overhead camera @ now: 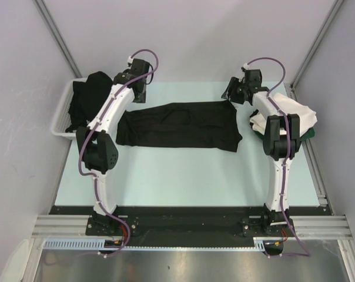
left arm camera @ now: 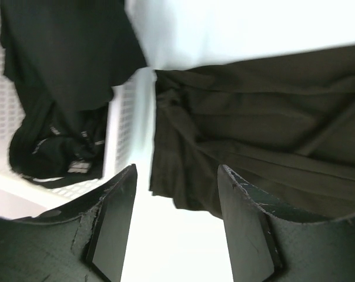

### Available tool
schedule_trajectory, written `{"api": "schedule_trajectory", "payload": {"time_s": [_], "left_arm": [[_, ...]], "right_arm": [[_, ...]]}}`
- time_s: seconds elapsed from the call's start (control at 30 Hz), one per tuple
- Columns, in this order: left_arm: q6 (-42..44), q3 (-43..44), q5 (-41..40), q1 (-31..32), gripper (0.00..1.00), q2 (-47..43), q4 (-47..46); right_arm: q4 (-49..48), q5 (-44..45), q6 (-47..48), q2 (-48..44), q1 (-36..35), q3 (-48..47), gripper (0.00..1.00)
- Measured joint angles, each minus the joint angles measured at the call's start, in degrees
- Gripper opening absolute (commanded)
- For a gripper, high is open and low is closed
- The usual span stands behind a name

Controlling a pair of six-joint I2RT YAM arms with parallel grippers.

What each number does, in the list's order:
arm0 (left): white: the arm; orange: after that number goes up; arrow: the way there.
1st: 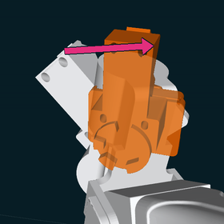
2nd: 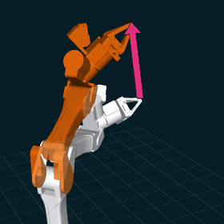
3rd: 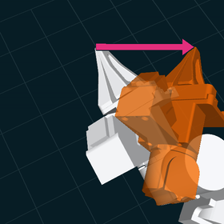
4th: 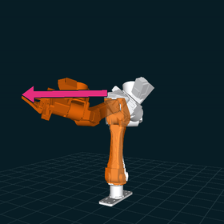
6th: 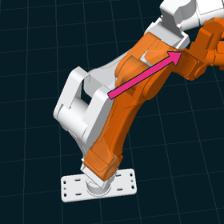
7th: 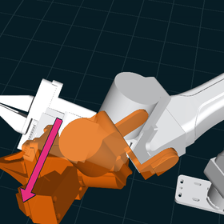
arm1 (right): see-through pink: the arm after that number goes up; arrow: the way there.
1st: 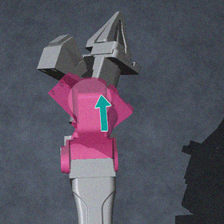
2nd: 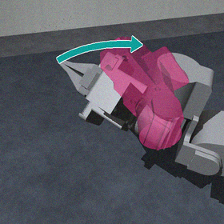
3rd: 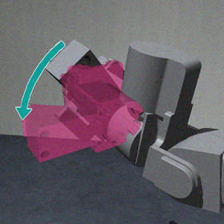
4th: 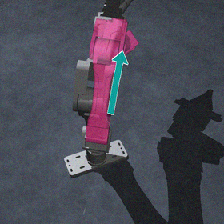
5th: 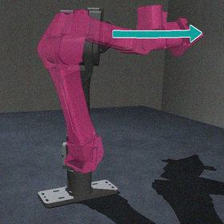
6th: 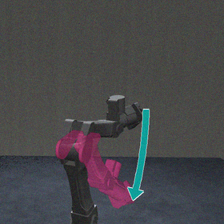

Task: Fold and stack the t-shirts

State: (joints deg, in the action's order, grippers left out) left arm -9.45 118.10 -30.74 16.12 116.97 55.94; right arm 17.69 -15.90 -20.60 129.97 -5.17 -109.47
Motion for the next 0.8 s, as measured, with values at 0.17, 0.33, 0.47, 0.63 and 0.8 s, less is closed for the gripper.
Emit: {"api": "schedule_trajectory", "payload": {"time_s": [0.17,0.33,0.47,0.63,0.8], "left_arm": [[-0.1,0.0,1.4,1.2,0.62,0.0,-0.2],[-0.1,0.0,2.5,1.6,0.62,0.2,-0.2],[-0.1,0.0,2.7,1.8,0.63,0.4,-0.3],[0.0,0.0,2.7,2.0,0.63,0.5,-0.3],[0.0,-0.2,3.2,2.1,0.63,0.5,-0.4]], "right_arm": [[0.4,-1.2,0.0,1.0,0.0,-0.5,0.55],[0.6,-1.6,0.7,1.0,0.1,-0.5,0.55],[0.8,-1.6,1.0,1.0,0.2,-0.4,0.54],[0.9,-1.6,1.2,1.0,0.2,0.5,0.54],[1.2,-1.6,1.2,1.0,0.2,2.7,0.54]]}}
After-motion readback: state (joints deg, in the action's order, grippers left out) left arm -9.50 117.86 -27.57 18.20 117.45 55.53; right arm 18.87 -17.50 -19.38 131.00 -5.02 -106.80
